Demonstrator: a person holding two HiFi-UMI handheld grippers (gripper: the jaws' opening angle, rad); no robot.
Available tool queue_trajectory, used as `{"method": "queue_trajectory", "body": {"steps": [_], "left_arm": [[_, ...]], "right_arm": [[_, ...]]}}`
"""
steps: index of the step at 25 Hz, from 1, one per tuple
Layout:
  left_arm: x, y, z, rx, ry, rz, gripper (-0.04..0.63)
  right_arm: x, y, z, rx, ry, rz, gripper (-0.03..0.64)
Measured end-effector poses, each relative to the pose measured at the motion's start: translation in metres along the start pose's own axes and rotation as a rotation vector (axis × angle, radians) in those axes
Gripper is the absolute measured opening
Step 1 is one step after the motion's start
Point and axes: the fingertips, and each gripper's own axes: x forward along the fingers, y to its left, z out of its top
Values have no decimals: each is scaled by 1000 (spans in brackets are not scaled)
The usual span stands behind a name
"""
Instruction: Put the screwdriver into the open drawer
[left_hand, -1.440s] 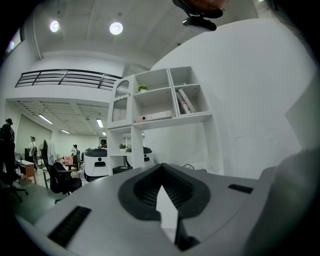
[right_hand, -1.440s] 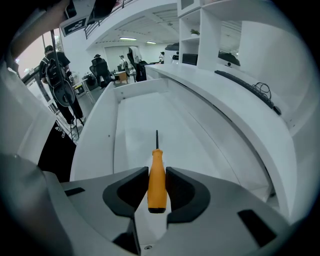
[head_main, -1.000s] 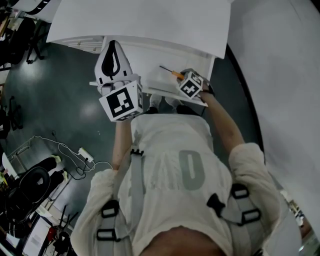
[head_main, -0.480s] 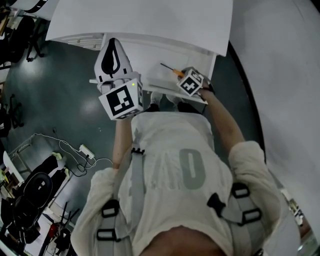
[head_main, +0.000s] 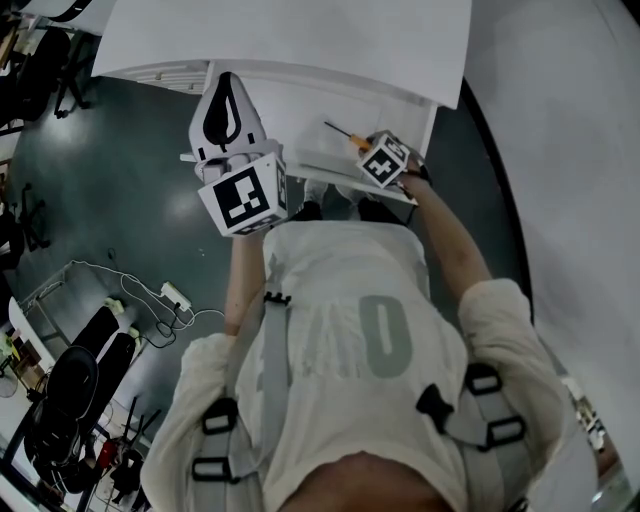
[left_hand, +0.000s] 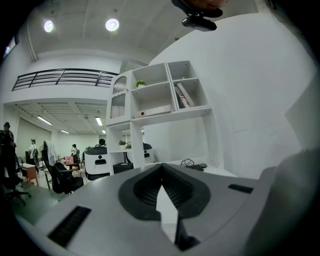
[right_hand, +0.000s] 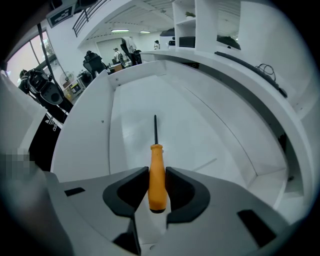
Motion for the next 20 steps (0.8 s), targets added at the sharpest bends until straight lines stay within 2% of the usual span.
{"method": "queue_trajectory", "body": {"steps": [7,12,17,20], "left_arm": [[3,-1,-5,2,0,-13,6],[1,-2,-5,11,-1,-12,6],[-2,-7,8,-27,-30,5,6],[-17,-16,9,1,-13,0,6]], "right_arm": [[4,0,0,0,22,-8,103],[5,1,-1,2,36,36,106],[1,3,-6,3,41,54,120],[-9,9,-21,12,23,53,141]]}}
